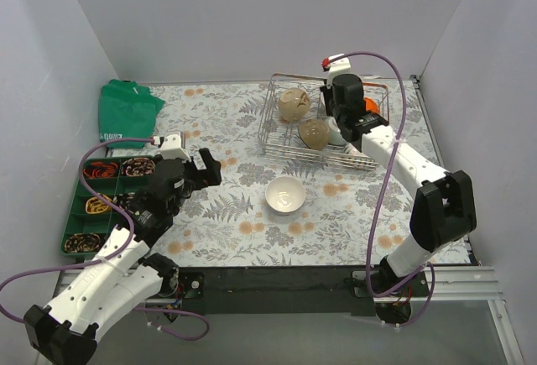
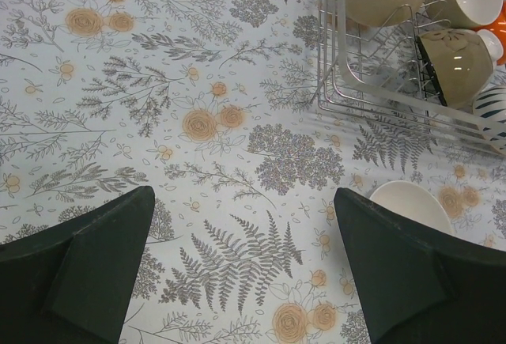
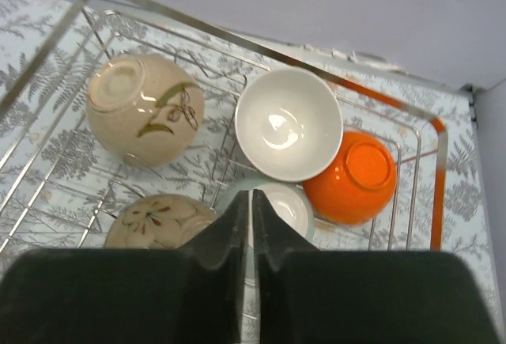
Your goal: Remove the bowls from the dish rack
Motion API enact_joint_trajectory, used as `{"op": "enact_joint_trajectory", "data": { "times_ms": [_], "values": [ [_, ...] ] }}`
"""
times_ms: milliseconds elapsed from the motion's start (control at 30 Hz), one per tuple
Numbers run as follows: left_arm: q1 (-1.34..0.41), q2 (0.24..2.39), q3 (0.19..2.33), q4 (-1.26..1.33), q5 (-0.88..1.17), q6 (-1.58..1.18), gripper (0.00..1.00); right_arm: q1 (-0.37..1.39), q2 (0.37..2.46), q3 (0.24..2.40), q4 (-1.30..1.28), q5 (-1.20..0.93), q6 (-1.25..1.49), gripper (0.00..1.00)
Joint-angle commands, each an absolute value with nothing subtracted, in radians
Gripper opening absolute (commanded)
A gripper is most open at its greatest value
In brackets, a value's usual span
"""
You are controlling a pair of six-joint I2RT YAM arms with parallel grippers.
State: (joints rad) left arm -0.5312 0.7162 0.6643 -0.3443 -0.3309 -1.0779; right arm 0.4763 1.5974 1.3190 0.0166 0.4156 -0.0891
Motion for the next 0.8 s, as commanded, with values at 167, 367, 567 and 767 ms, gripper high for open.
{"op": "enact_joint_trajectory", "data": {
  "times_ms": [167,367,567,767],
  "values": [
    [-0.525,0.724,0.658,-0.342,-0.319,-1.071,0.98,0.295,1.643,1.338,0.002,0.238,0.053,0.45],
    [-0.523,0.730,0.657,-0.345,-0.324,-1.071,0.98,0.184,1.773,1.426,0.002,0.092,0.133,0.46],
    [-0.525,0.739,0.657,-0.345,-0.331,-1.068,0.98,0.138,1.939,1.551,0.000,0.066,0.184,0.47],
    [-0.525,0.759,0.657,-0.345,-0.328,-1.066,0.98,0.110,2.075,1.661,0.002,0.081,0.172,0.47]
  ]
}}
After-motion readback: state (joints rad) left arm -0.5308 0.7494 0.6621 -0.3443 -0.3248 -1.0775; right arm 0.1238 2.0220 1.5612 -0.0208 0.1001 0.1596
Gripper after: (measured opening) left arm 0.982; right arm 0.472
